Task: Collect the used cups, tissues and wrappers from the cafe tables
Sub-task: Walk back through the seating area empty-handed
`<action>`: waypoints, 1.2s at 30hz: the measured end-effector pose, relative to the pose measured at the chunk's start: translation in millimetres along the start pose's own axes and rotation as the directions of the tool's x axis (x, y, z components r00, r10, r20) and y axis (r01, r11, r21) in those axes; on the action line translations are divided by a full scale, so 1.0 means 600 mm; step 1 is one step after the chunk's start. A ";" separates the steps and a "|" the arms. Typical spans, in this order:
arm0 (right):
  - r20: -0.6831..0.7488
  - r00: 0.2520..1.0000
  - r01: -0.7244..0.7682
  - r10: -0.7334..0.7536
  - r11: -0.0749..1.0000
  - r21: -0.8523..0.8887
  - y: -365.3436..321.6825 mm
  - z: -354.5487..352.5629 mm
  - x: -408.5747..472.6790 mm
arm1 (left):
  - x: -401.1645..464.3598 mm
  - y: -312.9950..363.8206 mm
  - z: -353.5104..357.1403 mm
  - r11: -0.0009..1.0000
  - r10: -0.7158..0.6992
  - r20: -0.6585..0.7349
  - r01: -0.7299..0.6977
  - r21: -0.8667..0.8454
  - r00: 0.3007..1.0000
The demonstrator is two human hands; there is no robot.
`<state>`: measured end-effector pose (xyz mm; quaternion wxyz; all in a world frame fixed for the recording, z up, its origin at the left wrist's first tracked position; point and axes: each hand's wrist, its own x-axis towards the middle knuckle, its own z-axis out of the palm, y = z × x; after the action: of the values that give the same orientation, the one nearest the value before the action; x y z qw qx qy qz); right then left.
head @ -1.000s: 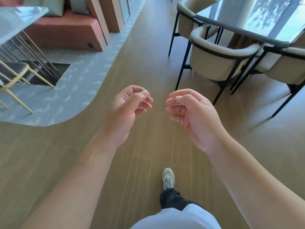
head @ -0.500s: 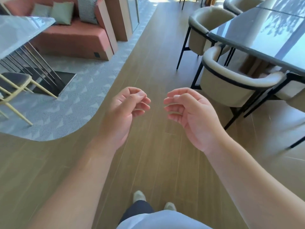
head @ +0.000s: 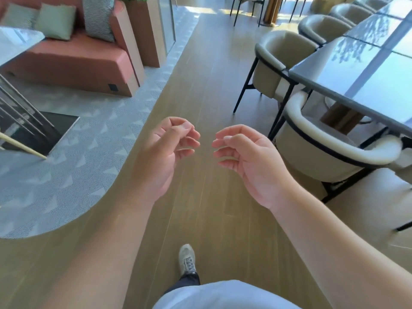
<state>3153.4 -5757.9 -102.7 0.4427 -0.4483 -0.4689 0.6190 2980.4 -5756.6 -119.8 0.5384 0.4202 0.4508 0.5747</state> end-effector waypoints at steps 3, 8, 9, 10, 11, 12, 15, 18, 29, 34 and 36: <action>0.000 1.000 0.021 -0.021 0.998 -0.053 -0.030 0.046 0.096 | 0.105 0.027 -0.048 1.000 0.011 0.025 -0.011 -0.026 1.000; -0.036 0.998 0.055 -0.056 0.998 -0.027 -0.065 0.080 0.223 | 0.236 0.055 -0.087 0.999 0.018 0.040 -0.017 -0.028 0.999; -0.042 0.998 0.053 -0.054 0.998 -0.019 -0.067 0.084 0.247 | 0.258 0.058 -0.092 1.000 0.014 0.046 -0.013 -0.024 0.999; -0.048 0.997 0.054 -0.054 0.998 -0.009 -0.069 0.086 0.271 | 0.280 0.059 -0.097 1.000 0.011 0.051 -0.010 -0.017 0.999; -0.052 0.997 0.056 -0.056 0.998 0.002 -0.069 0.088 0.295 | 0.303 0.059 -0.101 1.000 0.008 0.053 -0.008 -0.010 0.999; -0.053 0.997 0.057 -0.056 0.998 0.011 -0.069 0.090 0.321 | 0.326 0.058 -0.105 1.000 0.004 0.050 -0.004 -0.005 0.999; -0.046 0.998 0.044 -0.042 0.998 0.040 -0.067 0.084 0.400 | 0.403 0.049 -0.112 1.000 -0.015 0.031 0.015 -0.016 0.999; -0.051 0.998 0.025 -0.021 0.997 0.075 -0.062 0.061 0.489 | 0.486 0.033 -0.107 0.999 -0.038 0.037 0.038 0.008 0.999; -0.013 1.000 0.023 -0.021 0.982 0.189 -0.140 -0.068 0.887 | 0.886 0.050 -0.028 0.990 -0.028 0.008 0.027 0.138 1.000; -0.003 0.998 0.060 -0.061 0.982 0.179 -0.191 -0.122 1.028 | 1.036 0.051 0.015 0.993 0.011 0.019 -0.013 0.121 1.000; 0.001 0.998 0.059 -0.061 0.982 0.179 -0.202 -0.136 1.068 | 1.080 0.048 0.030 0.992 0.001 0.040 -0.006 0.125 0.999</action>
<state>3116.1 -5102.0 -86.5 0.4980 -0.3904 -0.4263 0.6464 2947.6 -5109.3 -89.4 0.5190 0.4651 0.4744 0.5378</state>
